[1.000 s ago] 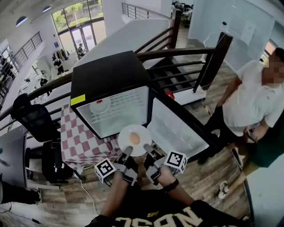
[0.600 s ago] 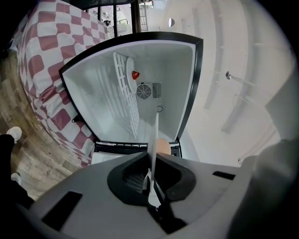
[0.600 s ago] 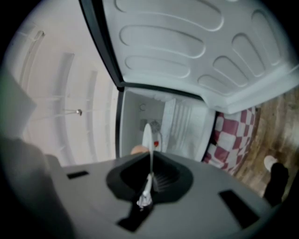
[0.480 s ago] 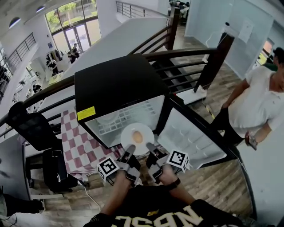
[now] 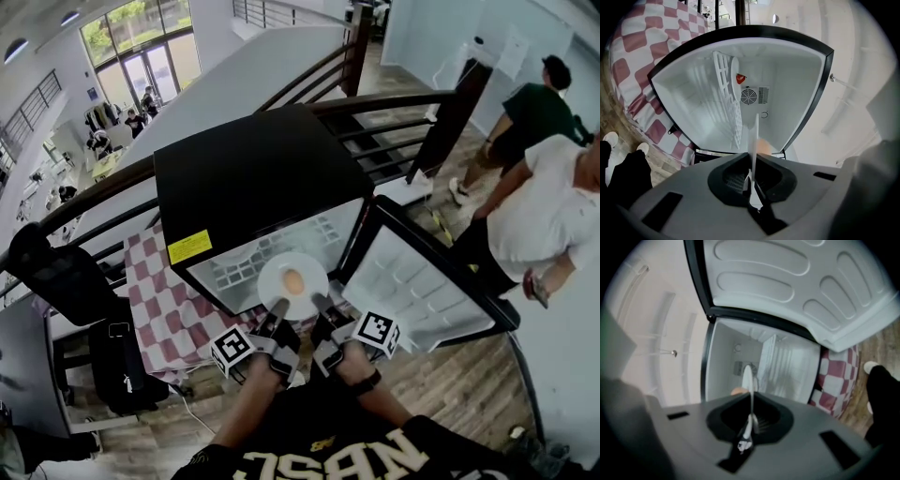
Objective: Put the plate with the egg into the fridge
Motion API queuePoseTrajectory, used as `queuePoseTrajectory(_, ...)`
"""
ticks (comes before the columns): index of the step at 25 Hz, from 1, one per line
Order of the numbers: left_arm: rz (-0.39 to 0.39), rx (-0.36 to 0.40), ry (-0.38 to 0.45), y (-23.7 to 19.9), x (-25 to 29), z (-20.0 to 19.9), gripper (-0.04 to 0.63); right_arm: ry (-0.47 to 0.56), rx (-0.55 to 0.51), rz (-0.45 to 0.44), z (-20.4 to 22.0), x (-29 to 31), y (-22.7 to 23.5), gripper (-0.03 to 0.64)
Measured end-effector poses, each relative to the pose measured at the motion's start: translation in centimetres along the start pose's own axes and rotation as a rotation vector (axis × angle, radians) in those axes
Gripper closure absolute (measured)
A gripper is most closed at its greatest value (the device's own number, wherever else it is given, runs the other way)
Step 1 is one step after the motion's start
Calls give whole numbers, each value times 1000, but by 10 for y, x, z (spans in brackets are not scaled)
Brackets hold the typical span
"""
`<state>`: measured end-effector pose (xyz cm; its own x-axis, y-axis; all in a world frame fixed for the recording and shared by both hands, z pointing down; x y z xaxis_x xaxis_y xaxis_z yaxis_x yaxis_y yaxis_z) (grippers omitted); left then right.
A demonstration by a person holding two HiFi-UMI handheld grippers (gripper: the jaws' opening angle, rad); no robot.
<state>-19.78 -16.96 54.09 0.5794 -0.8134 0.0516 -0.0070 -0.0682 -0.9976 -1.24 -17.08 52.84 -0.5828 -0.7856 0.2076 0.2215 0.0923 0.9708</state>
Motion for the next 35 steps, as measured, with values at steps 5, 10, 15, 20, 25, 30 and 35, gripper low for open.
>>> queuePoseTrajectory(5, -5, 22, -13, -2, 23, -4, 558, 18, 9, 11, -18, 9, 6, 588)
queuePoseTrajectory(10, -32, 17, -4, -14, 47, -10, 558, 18, 19, 28, -37, 22, 17, 588)
queuePoseTrajectory(15, -62, -23, 12, -26, 63, -14, 558, 8, 21, 17, -50, 39, 30, 588)
queuePoseTrajectory(20, -91, -39, 36, -35, 78, -22, 558, -2, 29, 31, -63, 54, 36, 588)
queuePoseTrajectory(25, -113, -67, 56, -41, 86, -26, 558, -6, 46, 59, -68, 64, 40, 588)
queuePoseTrajectory(30, -127, -84, 75, -40, 93, -29, 557, -6, 62, 76, -73, 72, 42, 588)
queuePoseTrajectory(35, -146, -98, 98, -41, 99, -34, 557, 4, 56, 52, -78, 82, 43, 588)
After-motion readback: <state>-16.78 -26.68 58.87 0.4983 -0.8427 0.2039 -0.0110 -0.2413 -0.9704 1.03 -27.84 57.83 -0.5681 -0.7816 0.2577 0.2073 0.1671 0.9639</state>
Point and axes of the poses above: the fingertips, and each gripper's own axes: x forward along the fingers, y to its right, z out of its underside, the point moved 9 cm from there along -x, backward along the fingers
